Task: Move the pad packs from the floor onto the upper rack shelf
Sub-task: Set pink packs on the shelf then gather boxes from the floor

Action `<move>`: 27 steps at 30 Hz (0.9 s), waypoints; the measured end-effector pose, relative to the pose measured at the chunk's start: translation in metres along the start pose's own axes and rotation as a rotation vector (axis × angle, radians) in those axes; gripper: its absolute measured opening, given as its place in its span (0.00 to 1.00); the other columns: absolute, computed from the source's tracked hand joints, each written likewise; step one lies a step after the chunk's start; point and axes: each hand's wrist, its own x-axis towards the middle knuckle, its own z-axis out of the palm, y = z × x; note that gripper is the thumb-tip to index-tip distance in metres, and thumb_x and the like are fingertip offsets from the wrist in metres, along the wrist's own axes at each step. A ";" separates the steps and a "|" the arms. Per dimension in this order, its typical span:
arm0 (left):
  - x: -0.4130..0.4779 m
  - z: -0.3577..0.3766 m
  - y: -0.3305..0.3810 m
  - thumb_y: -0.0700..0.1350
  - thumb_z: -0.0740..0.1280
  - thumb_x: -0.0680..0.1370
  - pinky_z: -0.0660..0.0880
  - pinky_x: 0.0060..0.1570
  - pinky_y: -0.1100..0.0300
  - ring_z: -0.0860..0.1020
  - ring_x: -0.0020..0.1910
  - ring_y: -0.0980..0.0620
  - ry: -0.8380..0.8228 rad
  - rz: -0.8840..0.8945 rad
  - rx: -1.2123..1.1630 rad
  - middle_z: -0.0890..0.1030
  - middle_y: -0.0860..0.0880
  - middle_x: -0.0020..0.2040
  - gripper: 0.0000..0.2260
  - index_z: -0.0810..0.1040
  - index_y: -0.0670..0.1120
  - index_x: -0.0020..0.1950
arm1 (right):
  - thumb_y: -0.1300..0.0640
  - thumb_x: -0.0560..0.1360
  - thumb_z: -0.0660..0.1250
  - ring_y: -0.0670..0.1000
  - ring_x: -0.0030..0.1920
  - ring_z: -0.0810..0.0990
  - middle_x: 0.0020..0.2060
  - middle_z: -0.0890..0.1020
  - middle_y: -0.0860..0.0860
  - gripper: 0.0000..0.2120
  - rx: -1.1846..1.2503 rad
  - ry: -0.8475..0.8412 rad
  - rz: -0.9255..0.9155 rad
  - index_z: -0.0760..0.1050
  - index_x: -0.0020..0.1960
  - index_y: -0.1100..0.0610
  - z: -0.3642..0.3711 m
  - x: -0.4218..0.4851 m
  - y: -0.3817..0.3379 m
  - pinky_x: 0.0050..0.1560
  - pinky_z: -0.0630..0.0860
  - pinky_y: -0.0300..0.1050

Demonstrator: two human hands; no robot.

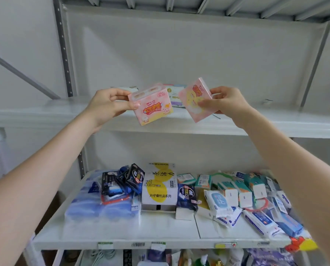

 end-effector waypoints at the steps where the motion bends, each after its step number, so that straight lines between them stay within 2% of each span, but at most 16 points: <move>1: -0.011 0.006 0.001 0.53 0.79 0.53 0.74 0.64 0.49 0.81 0.55 0.51 -0.001 -0.011 -0.007 0.83 0.47 0.55 0.31 0.80 0.47 0.55 | 0.57 0.65 0.79 0.54 0.46 0.84 0.43 0.83 0.53 0.22 0.011 -0.007 0.005 0.78 0.57 0.58 -0.004 -0.012 0.002 0.56 0.78 0.54; 3: -0.034 0.018 -0.001 0.53 0.79 0.54 0.74 0.64 0.48 0.81 0.57 0.50 -0.005 -0.041 -0.025 0.84 0.47 0.55 0.30 0.80 0.47 0.54 | 0.59 0.66 0.79 0.54 0.47 0.84 0.42 0.82 0.52 0.22 0.017 -0.018 0.018 0.77 0.57 0.58 -0.013 -0.034 0.007 0.55 0.80 0.51; 6: -0.068 0.035 -0.010 0.51 0.79 0.55 0.76 0.61 0.52 0.81 0.56 0.51 -0.043 -0.080 -0.010 0.84 0.48 0.54 0.30 0.80 0.47 0.55 | 0.61 0.65 0.79 0.54 0.42 0.83 0.42 0.82 0.54 0.21 0.007 -0.011 0.032 0.78 0.56 0.58 -0.027 -0.067 0.019 0.55 0.79 0.53; 8: -0.090 0.044 -0.016 0.46 0.80 0.60 0.76 0.60 0.54 0.80 0.58 0.50 -0.083 -0.105 0.008 0.83 0.48 0.55 0.27 0.79 0.45 0.57 | 0.60 0.64 0.80 0.53 0.42 0.82 0.45 0.83 0.55 0.25 -0.015 0.000 0.057 0.77 0.58 0.59 -0.035 -0.090 0.029 0.52 0.80 0.53; 10: -0.112 0.052 -0.022 0.44 0.79 0.64 0.77 0.58 0.55 0.80 0.58 0.50 -0.114 -0.129 0.018 0.83 0.48 0.55 0.23 0.79 0.45 0.57 | 0.59 0.64 0.80 0.52 0.43 0.82 0.47 0.83 0.54 0.27 -0.032 0.003 0.081 0.76 0.60 0.60 -0.042 -0.116 0.038 0.45 0.80 0.45; 12: -0.137 0.061 -0.027 0.47 0.79 0.61 0.77 0.56 0.56 0.81 0.56 0.53 -0.131 -0.148 0.026 0.83 0.50 0.54 0.24 0.79 0.48 0.55 | 0.58 0.64 0.80 0.49 0.43 0.82 0.48 0.83 0.52 0.26 -0.050 0.015 0.098 0.76 0.60 0.59 -0.048 -0.147 0.044 0.39 0.77 0.35; 13: -0.150 0.065 -0.029 0.49 0.79 0.58 0.77 0.55 0.57 0.81 0.54 0.54 -0.140 -0.158 0.028 0.83 0.51 0.53 0.25 0.80 0.49 0.54 | 0.58 0.64 0.80 0.48 0.43 0.81 0.48 0.83 0.51 0.26 -0.063 0.023 0.110 0.76 0.60 0.58 -0.050 -0.162 0.048 0.38 0.77 0.34; 18: -0.216 0.086 -0.054 0.51 0.80 0.53 0.78 0.52 0.57 0.82 0.52 0.52 -0.210 -0.238 0.060 0.83 0.50 0.52 0.29 0.80 0.49 0.52 | 0.57 0.62 0.81 0.52 0.48 0.82 0.50 0.82 0.52 0.28 -0.134 0.015 0.213 0.75 0.59 0.55 -0.052 -0.238 0.083 0.46 0.81 0.47; 20: -0.245 0.097 -0.070 0.52 0.81 0.53 0.76 0.52 0.59 0.81 0.50 0.55 -0.242 -0.280 0.091 0.83 0.51 0.51 0.30 0.80 0.48 0.52 | 0.56 0.61 0.81 0.52 0.49 0.82 0.50 0.81 0.50 0.28 -0.160 -0.004 0.253 0.75 0.58 0.54 -0.049 -0.270 0.101 0.46 0.80 0.48; 24: -0.307 0.121 -0.113 0.42 0.81 0.64 0.75 0.54 0.58 0.80 0.53 0.54 -0.299 -0.377 0.163 0.82 0.51 0.52 0.21 0.79 0.47 0.53 | 0.56 0.63 0.80 0.52 0.52 0.78 0.53 0.79 0.50 0.28 -0.224 -0.087 0.315 0.73 0.60 0.54 -0.040 -0.333 0.145 0.51 0.79 0.49; 27: -0.354 0.140 -0.145 0.42 0.81 0.62 0.75 0.49 0.61 0.80 0.54 0.52 -0.329 -0.488 0.174 0.83 0.51 0.52 0.23 0.79 0.46 0.54 | 0.55 0.62 0.80 0.51 0.51 0.78 0.52 0.79 0.49 0.27 -0.239 -0.130 0.390 0.73 0.58 0.53 -0.035 -0.380 0.182 0.50 0.77 0.47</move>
